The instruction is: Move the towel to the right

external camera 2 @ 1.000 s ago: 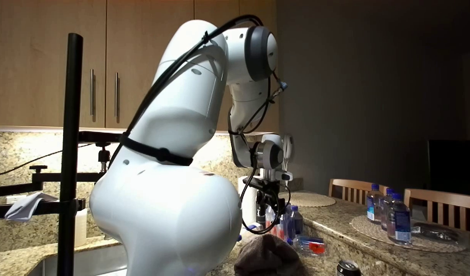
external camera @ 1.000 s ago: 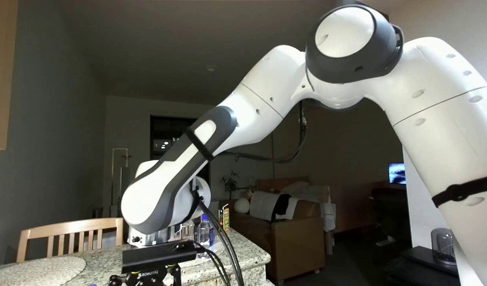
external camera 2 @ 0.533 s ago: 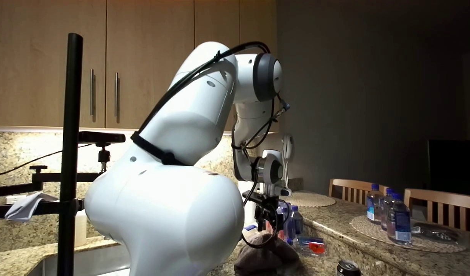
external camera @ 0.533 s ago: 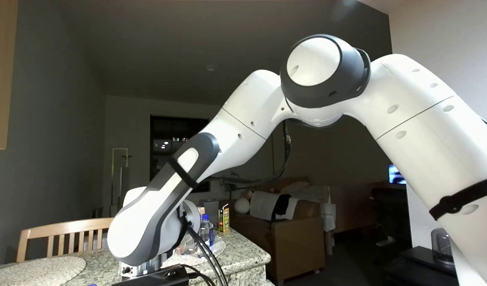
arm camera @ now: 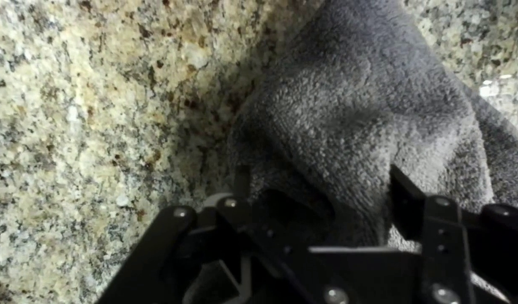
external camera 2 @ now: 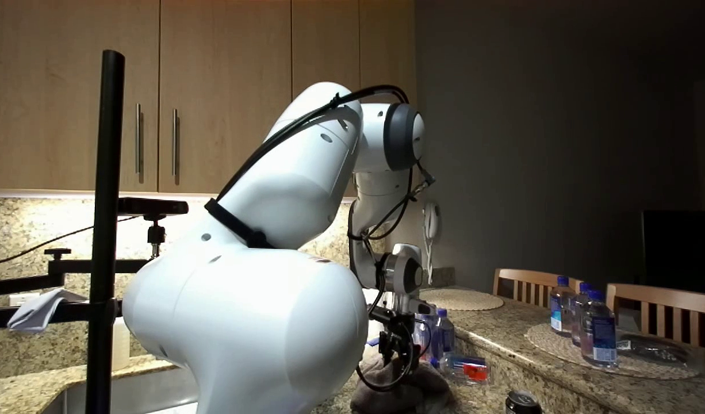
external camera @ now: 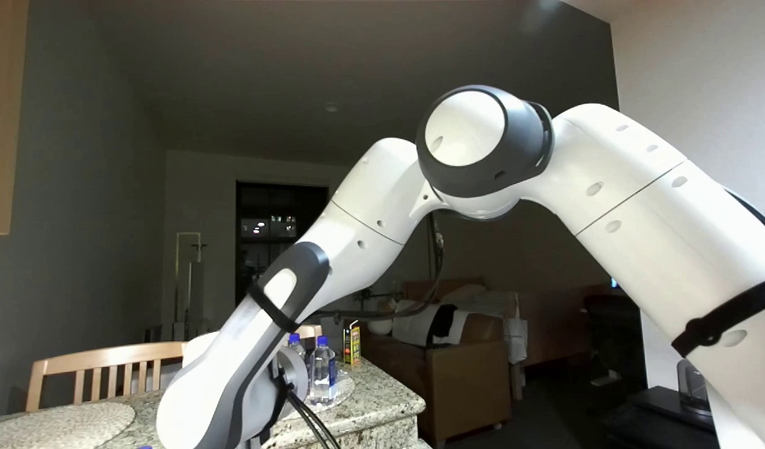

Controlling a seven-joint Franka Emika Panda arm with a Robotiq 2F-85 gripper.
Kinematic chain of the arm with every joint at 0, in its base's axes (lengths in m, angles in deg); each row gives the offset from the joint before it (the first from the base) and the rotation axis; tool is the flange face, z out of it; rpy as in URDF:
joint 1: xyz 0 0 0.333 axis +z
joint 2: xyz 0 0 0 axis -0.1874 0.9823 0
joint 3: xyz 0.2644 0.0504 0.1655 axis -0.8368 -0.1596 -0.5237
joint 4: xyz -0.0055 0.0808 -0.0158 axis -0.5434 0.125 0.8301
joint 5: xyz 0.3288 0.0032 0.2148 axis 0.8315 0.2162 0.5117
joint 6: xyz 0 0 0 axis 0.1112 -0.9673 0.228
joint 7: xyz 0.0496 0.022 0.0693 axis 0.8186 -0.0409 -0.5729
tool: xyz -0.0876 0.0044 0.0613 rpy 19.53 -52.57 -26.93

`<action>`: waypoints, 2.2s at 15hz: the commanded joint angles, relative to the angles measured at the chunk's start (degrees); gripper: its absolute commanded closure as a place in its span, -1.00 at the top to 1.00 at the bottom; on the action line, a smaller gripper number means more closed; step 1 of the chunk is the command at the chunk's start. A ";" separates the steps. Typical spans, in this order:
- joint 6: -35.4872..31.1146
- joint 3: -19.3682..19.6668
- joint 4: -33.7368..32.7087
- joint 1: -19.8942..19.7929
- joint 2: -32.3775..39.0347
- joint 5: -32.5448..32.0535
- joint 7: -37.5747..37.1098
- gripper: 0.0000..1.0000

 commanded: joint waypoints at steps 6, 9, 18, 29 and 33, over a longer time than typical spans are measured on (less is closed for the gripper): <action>-1.56 1.19 -0.88 1.95 1.37 1.35 0.91 -0.72; 0.79 1.32 -1.52 2.29 0.50 1.05 1.16 -0.86; 7.63 2.36 -2.59 1.90 -6.99 0.16 0.70 -0.81; 15.40 3.94 -11.03 0.69 -9.99 -4.22 0.76 -0.81; 17.47 5.23 -14.10 0.02 -9.59 -5.45 0.45 -0.81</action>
